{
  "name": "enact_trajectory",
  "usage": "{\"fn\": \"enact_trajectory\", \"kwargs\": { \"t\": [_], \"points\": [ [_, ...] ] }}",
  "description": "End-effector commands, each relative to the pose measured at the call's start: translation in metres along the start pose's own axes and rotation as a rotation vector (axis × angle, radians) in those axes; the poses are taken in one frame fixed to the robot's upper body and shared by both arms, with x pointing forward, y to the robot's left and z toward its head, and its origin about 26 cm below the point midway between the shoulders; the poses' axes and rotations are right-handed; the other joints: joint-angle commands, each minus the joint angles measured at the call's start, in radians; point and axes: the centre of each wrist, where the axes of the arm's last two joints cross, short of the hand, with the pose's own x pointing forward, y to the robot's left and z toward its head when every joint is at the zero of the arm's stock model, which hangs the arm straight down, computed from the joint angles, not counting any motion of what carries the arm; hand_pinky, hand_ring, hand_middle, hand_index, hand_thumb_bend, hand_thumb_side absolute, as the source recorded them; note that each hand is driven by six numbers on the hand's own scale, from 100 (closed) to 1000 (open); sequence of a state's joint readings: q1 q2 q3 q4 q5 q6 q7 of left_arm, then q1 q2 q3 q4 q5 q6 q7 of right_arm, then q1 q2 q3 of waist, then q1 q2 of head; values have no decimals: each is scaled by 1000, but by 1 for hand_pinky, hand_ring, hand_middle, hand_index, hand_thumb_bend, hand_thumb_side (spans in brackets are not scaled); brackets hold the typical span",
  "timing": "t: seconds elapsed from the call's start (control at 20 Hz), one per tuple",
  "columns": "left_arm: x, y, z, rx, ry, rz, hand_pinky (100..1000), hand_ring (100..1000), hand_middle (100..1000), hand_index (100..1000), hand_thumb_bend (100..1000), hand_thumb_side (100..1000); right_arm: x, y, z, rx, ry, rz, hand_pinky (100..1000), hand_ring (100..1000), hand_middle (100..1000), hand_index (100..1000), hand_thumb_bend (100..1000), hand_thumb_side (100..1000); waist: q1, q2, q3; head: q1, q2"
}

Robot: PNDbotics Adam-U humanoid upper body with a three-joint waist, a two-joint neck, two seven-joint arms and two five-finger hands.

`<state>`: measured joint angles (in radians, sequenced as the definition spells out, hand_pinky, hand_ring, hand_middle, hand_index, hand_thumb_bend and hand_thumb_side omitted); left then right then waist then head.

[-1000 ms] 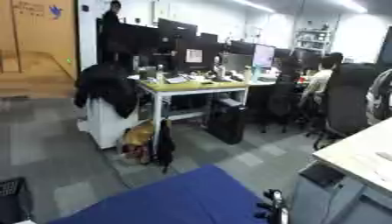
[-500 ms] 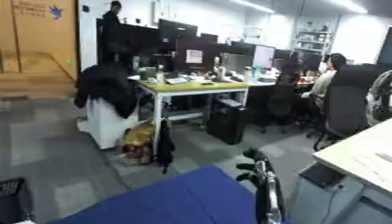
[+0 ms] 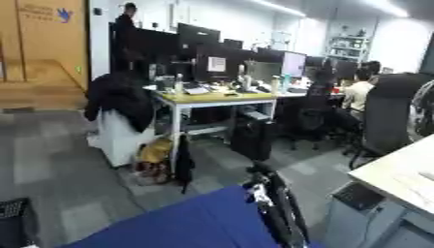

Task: Pick up objects on the table and place them in the box.

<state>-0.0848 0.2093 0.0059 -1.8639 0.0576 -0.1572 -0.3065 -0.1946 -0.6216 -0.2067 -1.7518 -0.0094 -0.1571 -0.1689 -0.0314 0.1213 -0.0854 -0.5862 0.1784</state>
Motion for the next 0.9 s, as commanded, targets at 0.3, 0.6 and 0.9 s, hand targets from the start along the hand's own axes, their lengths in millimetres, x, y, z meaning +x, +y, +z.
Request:
{"fn": "enact_trajectory", "kwargs": {
  "t": [0.3,0.6,0.9],
  "points": [
    [4,2,-4,-21,-16,-19,806,690,771,844,280,1000,-2,9,2,420,-10,129,484,649,774,929,100,777,-4,-8,9,-1,26],
    [4,2,-4,-24,-17,-16,806,690,771,844,281,1000,-11,23,4,540,4,121,482,645,771,930,100,808,-3,-7,16,-7,29],
    [3,1,-4,-25,-14,-14,807,690,772,844,280,1000,-18,29,7,587,23,114,483,647,773,932,100,831,-3,-9,20,210,274]
  ]
}}
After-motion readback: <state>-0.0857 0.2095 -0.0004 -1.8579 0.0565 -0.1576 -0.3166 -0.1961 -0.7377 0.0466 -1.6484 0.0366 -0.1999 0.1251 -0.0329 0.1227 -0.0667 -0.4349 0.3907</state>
